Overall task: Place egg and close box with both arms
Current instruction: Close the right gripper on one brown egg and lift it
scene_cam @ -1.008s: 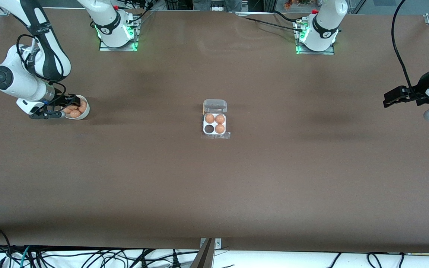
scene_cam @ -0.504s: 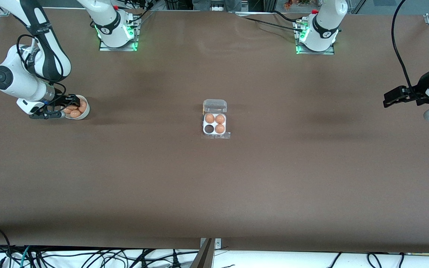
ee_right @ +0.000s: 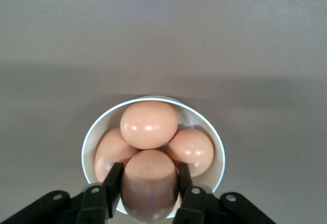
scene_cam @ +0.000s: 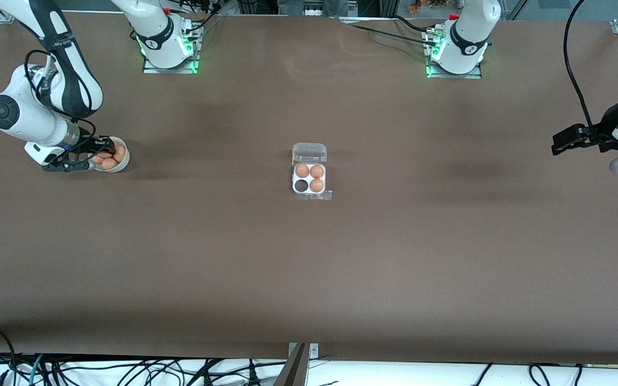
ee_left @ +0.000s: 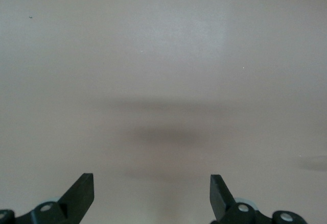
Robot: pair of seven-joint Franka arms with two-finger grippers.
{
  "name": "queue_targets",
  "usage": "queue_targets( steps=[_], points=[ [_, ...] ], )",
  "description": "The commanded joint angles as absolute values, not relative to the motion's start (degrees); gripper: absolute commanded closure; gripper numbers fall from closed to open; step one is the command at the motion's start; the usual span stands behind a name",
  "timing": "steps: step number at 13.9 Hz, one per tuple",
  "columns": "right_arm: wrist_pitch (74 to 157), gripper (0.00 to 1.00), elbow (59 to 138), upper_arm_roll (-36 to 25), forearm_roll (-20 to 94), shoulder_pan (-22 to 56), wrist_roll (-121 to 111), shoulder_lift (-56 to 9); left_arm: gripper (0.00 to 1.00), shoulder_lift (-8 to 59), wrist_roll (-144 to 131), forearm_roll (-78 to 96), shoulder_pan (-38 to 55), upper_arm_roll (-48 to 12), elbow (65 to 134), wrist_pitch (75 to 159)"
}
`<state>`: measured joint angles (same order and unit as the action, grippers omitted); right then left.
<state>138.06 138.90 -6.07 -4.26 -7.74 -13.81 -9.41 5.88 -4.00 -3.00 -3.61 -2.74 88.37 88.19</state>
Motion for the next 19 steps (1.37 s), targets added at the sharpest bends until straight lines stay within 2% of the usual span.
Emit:
queue_targets(
  steps=[1,5,11,15,19],
  points=[
    [138.16,0.58,139.04,-5.71,-3.16,-7.73,-13.80,-9.05,0.00,6.50,-2.90,-2.11,-3.34,-2.46,86.84,87.54],
    [136.33,0.62,137.38,-5.36,-3.16,-7.73,-13.97,-8.79,0.00,6.59,-2.90,-2.11,-3.43,-2.46,86.84,87.54],
    [125.09,0.65,128.51,-4.31,-3.08,-6.51,-13.63,-8.88,0.00,6.50,-2.99,-2.11,-3.43,-2.46,86.84,87.54],
    [116.03,0.65,119.82,-2.73,-1.41,-1.25,-5.92,-10.19,0.00,6.50,-2.99,-2.37,-3.43,-2.55,86.40,87.54],
    [110.49,0.65,111.12,-2.55,1.40,8.24,5.85,-13.70,0.00,6.59,-2.99,-2.37,-3.34,-2.46,86.40,87.54]
  ],
)
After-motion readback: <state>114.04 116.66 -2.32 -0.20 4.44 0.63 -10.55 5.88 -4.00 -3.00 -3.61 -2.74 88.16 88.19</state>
